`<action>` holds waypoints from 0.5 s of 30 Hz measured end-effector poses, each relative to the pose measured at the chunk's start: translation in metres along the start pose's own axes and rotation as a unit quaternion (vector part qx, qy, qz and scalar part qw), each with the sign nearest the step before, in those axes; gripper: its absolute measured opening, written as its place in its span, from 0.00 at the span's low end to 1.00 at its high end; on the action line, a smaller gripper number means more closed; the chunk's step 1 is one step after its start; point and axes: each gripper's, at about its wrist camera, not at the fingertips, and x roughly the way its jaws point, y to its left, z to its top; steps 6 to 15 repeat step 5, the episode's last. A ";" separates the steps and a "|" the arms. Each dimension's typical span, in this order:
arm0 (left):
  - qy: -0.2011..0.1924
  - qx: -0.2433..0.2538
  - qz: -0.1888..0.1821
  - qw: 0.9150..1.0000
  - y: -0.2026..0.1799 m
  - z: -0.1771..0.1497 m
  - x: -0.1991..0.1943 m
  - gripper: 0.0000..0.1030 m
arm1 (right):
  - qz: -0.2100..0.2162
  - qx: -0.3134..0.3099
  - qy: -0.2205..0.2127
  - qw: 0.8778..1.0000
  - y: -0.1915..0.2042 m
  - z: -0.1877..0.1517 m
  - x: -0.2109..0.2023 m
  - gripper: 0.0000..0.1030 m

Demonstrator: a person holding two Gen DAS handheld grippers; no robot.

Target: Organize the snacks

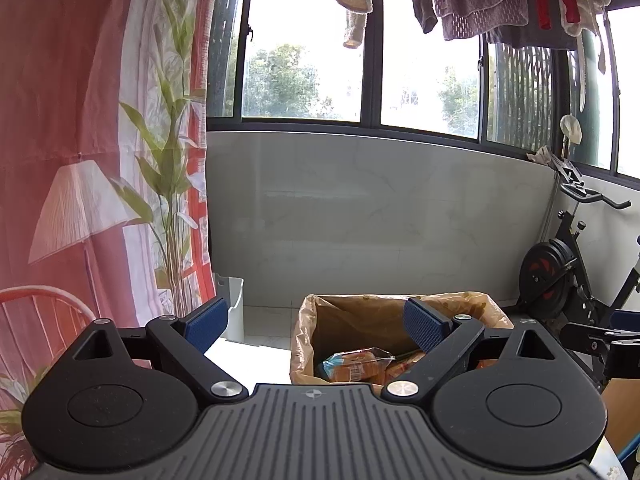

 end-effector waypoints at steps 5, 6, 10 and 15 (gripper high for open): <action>0.002 -0.006 0.000 1.000 0.002 0.000 0.001 0.93 | -0.002 -0.001 0.001 1.000 0.001 -0.002 0.001 1.00; 0.002 -0.006 0.000 1.000 0.002 0.000 0.001 0.93 | -0.002 -0.001 0.001 1.000 0.001 -0.002 0.001 1.00; 0.002 -0.006 0.000 1.000 0.002 0.000 0.001 0.93 | -0.002 -0.001 0.001 1.000 0.001 -0.002 0.001 1.00; 0.002 -0.006 0.000 1.000 0.002 0.000 0.001 0.93 | -0.002 -0.001 0.001 1.000 0.001 -0.002 0.001 1.00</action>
